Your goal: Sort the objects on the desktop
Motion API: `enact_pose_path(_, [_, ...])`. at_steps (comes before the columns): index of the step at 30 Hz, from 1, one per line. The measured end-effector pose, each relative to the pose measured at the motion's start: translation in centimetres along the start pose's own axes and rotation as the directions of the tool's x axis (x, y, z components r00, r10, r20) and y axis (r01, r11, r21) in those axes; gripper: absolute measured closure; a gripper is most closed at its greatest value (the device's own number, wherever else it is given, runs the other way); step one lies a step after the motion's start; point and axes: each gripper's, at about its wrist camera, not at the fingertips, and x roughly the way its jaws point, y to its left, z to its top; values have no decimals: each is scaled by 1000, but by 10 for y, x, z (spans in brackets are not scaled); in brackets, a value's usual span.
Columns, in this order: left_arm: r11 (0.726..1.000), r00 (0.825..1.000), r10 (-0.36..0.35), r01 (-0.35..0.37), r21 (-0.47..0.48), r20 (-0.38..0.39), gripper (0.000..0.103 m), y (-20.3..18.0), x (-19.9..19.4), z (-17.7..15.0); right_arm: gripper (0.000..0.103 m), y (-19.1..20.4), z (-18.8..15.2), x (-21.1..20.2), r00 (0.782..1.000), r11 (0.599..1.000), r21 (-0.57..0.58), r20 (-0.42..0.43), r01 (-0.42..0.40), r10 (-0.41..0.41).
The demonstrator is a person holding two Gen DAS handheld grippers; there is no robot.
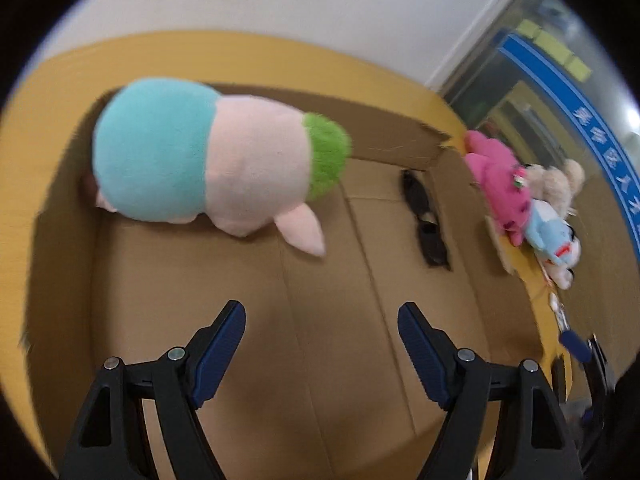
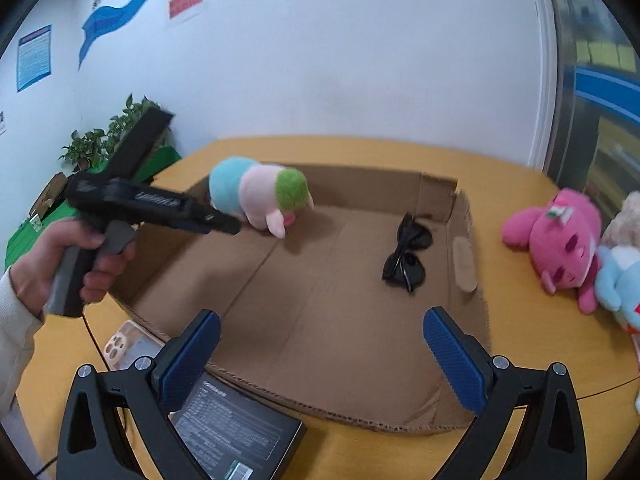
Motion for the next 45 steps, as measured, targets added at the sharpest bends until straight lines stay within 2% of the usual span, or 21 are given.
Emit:
enact_pose_path(3, [998,1000,13,-15,-57,-25,25,17,27,23,0,-1,-4,30,995,999,-22,-87,41,-42])
enact_pose_path(7, [990,1000,17,-20,-143,-23,25,38,44,43,0,-2,-16,50,988,998,-35,-149,46,-51])
enact_pose_path(9, [984,1000,7,-10,-177,-17,25,46,49,49,0,-5,-23,55,984,998,-30,-169,46,-51])
enact_pose_path(13, [975,1000,-8,7,-223,-2,25,55,55,54,0,-21,-30,57,984,998,63,-179,2,9])
enact_pose_path(16, [958,999,-18,31,-284,48,25,63,54,57,0,-21,-32,58,985,998,60,-173,9,1])
enact_pose_path(19, [960,999,2,12,-281,49,25,63,54,56,0,-20,-32,58,984,998,60,-176,9,1])
enact_pose_path(21, [969,999,34,-24,-247,35,25,56,50,53,0,-20,-32,58,984,998,60,-176,9,1])
enact_pose_path(24, [982,997,41,-29,-185,59,25,41,25,47,0,-18,-31,53,985,999,52,-171,12,-3])
enact_pose_path(27, [997,993,29,-20,-80,115,25,15,-25,24,0,-14,-29,29,994,999,40,-110,-22,27])
enact_pose_path(30, [998,989,37,-42,35,145,24,-10,-81,-23,0,-8,-32,-3,994,996,17,-66,-83,84])
enact_pose_path(32, [993,986,38,-56,108,165,24,-23,-105,-59,0,0,-44,-24,984,986,6,-62,-166,166])
enact_pose_path(34, [987,989,21,-45,157,150,24,-31,-117,-95,0,11,-58,-34,973,977,-16,-89,-215,213])
enact_pose_path(37, [988,996,-51,40,149,73,24,-43,-105,-143,0,28,-87,-31,963,971,-56,-158,-232,221])
enact_pose_path(41, [984,993,-113,117,135,-35,24,-60,-63,-167,0,33,-111,-18,934,957,7,-219,-289,283])
enact_pose_path(45, [979,982,-162,173,111,-96,24,-73,-30,-181,0,35,-118,-11,938,964,-9,-233,-265,255])
